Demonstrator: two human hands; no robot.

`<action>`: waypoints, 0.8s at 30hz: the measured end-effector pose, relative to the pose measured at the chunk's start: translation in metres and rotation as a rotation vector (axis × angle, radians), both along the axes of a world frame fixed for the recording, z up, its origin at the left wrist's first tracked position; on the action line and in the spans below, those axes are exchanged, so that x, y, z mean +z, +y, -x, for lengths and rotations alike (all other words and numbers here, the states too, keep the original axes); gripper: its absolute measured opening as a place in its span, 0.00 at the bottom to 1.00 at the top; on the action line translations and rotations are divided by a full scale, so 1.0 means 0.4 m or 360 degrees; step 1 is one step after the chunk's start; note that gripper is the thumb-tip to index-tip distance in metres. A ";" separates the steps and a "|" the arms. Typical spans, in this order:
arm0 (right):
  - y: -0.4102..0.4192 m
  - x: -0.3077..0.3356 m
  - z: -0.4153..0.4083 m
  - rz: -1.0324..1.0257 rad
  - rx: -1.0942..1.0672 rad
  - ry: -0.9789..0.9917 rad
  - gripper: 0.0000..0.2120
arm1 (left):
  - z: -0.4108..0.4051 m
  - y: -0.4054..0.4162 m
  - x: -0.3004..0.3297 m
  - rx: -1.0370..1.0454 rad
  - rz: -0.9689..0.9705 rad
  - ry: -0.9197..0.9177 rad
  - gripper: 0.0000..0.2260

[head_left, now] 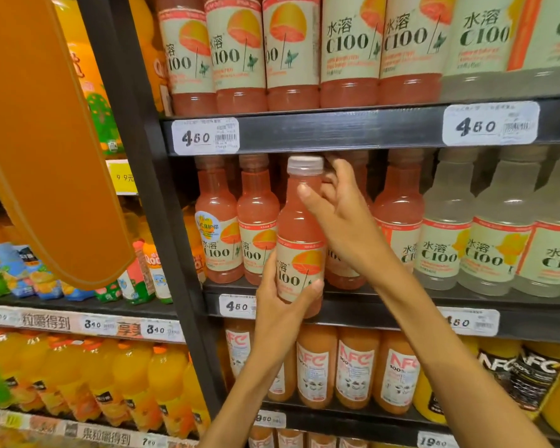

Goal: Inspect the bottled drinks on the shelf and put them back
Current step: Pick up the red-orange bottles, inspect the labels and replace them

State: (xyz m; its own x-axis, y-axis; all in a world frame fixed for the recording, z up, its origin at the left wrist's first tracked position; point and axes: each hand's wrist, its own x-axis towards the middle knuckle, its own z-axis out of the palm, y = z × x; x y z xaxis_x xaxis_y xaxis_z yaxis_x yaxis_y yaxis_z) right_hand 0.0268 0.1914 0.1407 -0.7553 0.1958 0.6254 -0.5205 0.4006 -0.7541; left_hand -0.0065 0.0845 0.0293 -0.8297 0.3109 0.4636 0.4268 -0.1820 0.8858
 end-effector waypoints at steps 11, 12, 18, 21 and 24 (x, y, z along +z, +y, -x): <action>-0.009 -0.034 0.027 -0.0271 -0.0408 0.0128 0.29 | -0.018 0.068 -0.009 0.0904 0.0297 0.0464 0.38; -0.006 -0.034 0.032 -0.0256 -0.0411 0.0108 0.27 | -0.020 0.069 -0.013 0.0926 0.0314 0.0515 0.39; -0.002 -0.056 0.042 -0.0386 -0.0609 0.0173 0.20 | 0.004 0.085 -0.019 0.0964 0.0410 0.0571 0.38; 0.003 -0.065 0.025 -0.0421 -0.0848 0.0527 0.17 | 0.019 0.102 -0.016 0.0993 0.0442 0.0544 0.37; 0.032 -0.062 0.020 -0.0457 -0.1153 0.0739 0.11 | 0.026 0.117 -0.018 0.1093 0.0513 0.0596 0.38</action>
